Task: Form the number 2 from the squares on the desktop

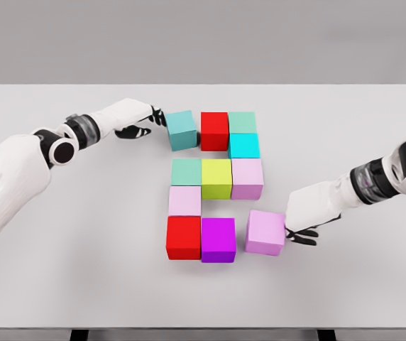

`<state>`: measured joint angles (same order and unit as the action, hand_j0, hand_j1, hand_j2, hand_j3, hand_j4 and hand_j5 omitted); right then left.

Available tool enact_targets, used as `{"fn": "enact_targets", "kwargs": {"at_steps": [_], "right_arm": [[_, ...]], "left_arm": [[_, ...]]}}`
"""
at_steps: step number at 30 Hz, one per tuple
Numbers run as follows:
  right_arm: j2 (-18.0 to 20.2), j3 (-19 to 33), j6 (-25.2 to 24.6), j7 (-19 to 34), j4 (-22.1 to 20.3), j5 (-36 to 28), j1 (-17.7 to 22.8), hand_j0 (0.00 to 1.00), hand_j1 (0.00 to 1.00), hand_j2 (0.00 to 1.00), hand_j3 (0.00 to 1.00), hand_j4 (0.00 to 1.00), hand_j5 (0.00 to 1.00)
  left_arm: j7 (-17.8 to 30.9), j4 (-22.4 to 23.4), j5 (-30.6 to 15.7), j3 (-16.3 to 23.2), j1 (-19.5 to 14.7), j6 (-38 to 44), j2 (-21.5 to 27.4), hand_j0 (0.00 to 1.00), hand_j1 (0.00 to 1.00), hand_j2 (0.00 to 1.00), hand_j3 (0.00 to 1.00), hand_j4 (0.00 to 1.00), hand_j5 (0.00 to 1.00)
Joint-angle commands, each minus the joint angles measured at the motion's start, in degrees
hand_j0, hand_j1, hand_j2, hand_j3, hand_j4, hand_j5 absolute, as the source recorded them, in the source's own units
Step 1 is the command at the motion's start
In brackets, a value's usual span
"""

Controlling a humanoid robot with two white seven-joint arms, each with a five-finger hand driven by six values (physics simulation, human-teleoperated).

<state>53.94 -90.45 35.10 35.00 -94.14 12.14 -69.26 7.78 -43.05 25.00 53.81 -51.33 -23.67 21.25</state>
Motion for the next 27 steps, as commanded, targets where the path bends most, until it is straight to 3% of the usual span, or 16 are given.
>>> {"fn": "enact_targets", "kwargs": {"at_steps": [1, 27], "right_arm": [[-0.2, 0.0, -0.1, 0.0, -0.2, -0.2, 0.0, 0.1, 0.1, 0.1, 0.1, 0.1, 0.1], [-0.6, 0.1, -0.1, 0.0, 0.7, -0.1, 0.0, 0.1, 0.1, 0.1, 0.1, 0.1, 0.1]], "left_arm": [[0.0, 0.1, -0.1, -0.2, 0.0, 0.0, -0.2, 0.58, 0.58, 0.58, 0.58, 0.58, 0.58], [0.0, 0.8, 0.1, -0.3, -0.5, 0.0, -1.4, 0.58, 0.58, 0.58, 0.58, 0.58, 0.58]]}}
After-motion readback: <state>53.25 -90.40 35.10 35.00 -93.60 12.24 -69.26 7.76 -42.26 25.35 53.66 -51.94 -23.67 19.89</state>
